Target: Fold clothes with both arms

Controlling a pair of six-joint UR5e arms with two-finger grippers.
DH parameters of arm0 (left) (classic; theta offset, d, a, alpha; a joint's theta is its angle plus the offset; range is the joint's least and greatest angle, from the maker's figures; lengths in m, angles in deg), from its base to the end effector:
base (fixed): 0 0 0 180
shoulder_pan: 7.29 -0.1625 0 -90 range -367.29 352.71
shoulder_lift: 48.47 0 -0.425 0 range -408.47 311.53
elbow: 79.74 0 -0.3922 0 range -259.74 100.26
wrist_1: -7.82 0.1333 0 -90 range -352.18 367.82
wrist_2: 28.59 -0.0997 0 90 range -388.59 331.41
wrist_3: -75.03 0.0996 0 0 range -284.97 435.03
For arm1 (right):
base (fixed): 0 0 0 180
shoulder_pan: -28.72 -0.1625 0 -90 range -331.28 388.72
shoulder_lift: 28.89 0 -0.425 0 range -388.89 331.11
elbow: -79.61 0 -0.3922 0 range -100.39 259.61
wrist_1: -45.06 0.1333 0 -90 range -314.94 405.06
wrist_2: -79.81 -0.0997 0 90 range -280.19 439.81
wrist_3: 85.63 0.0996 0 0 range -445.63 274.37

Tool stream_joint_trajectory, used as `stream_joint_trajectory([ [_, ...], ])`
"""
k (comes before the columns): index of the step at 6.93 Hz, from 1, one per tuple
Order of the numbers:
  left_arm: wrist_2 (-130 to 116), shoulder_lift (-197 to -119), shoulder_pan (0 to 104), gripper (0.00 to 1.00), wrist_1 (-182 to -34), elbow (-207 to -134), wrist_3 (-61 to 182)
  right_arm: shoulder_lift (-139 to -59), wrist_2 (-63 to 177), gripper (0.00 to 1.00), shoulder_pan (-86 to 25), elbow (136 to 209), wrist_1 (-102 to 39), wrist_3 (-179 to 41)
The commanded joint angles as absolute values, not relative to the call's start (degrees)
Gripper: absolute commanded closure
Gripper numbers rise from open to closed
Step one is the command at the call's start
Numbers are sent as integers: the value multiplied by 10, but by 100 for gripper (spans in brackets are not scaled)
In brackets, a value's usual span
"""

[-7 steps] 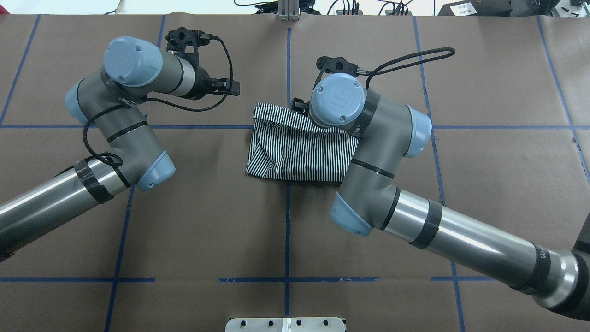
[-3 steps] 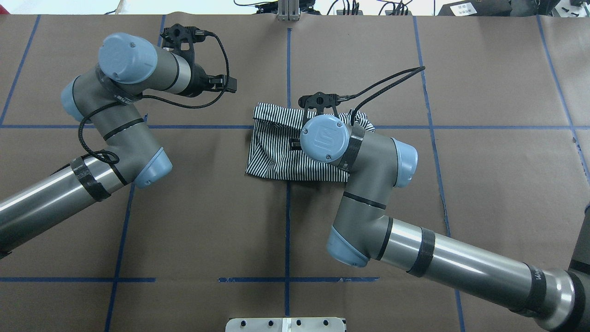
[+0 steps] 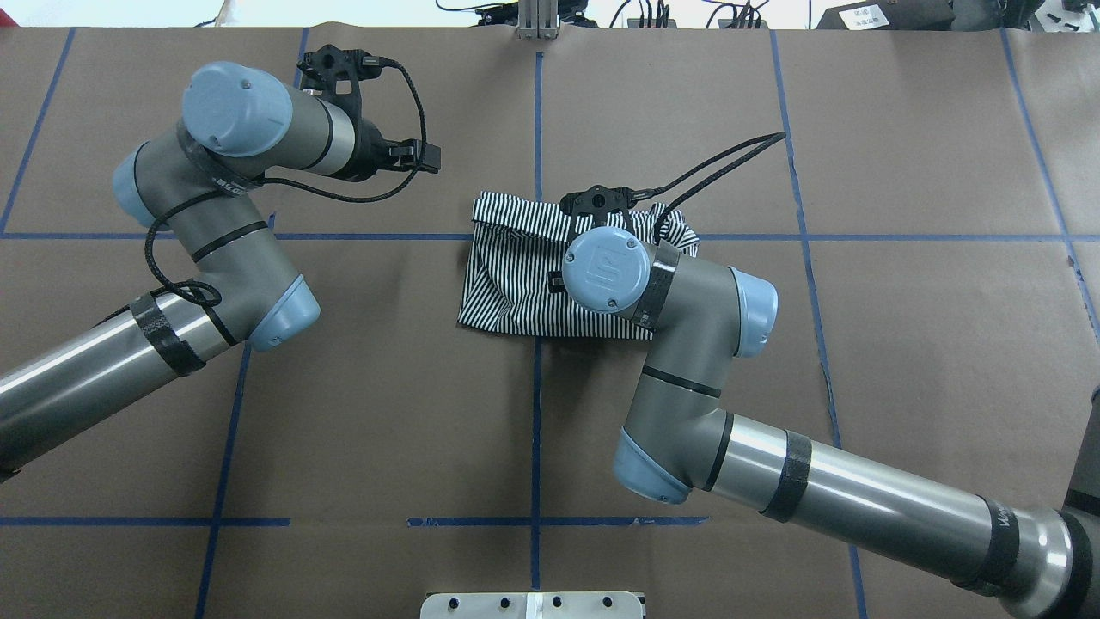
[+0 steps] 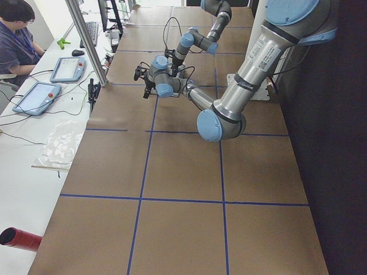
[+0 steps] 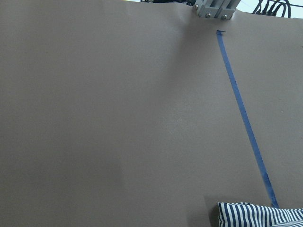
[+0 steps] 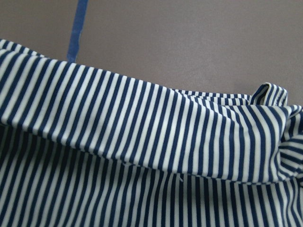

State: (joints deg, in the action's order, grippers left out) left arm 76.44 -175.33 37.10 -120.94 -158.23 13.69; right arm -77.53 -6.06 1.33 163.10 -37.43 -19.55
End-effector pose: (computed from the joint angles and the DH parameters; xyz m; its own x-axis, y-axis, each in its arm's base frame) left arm 0.4532 -0.5941 0.2869 0.5179 0.1412 -0.8437 0.2969 0.8953 0.3321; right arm -0.5953 -0.4667 0.2636 0.8033 -0.0393 0.5943 -0.1928 0.9270 0.3218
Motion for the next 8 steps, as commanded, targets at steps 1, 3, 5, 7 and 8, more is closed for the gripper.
stream_joint_trajectory([
  [1, 764, -1753, 371, 0, -1209, -1583, 137, -774, -50, 0, 9, 1621, -375, -201],
  [3, 764, -1752, 371, 0, -1209, -1584, 137, -768, -50, 0, -5, 1602, -374, -208],
  [5, 764, -1752, 371, 0, -1209, -1585, 136, -754, -50, 0, -29, 1572, -373, -223],
  [7, 764, -1752, 370, 0, -1209, -1585, 137, -718, -55, 0, -67, 1517, -370, -247],
  [8, 764, -1753, 370, 0, -1209, -1586, 136, -709, -61, 0, -88, 1504, -370, -264],
])
